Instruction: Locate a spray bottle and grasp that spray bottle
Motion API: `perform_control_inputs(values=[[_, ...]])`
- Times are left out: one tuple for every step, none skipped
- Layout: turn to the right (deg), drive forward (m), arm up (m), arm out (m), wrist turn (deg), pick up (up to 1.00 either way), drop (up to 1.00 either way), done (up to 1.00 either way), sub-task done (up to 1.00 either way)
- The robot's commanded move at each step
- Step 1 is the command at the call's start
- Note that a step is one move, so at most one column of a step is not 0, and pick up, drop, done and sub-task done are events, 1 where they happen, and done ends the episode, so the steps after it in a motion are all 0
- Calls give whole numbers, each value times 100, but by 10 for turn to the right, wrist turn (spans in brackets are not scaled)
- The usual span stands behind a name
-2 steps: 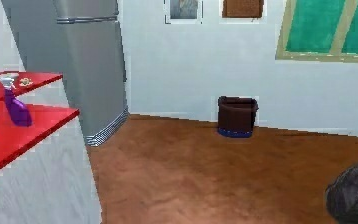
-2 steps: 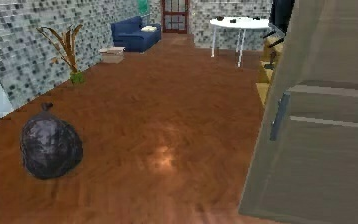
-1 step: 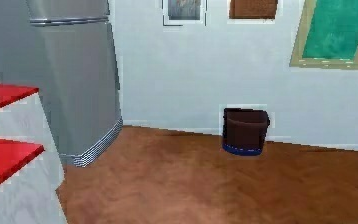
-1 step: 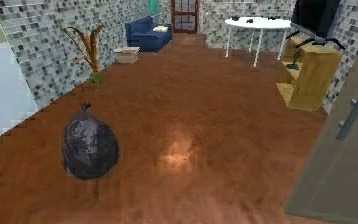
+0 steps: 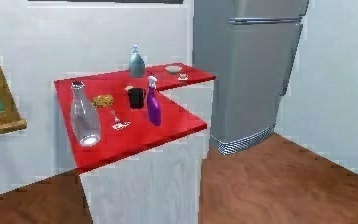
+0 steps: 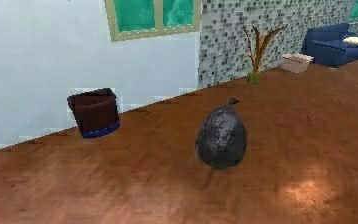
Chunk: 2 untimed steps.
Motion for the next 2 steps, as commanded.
perform_control_inputs(values=[[-450, 0, 0, 0, 0, 0, 0, 0, 0], [-450, 0, 0, 0, 0, 0, 0, 0, 0]])
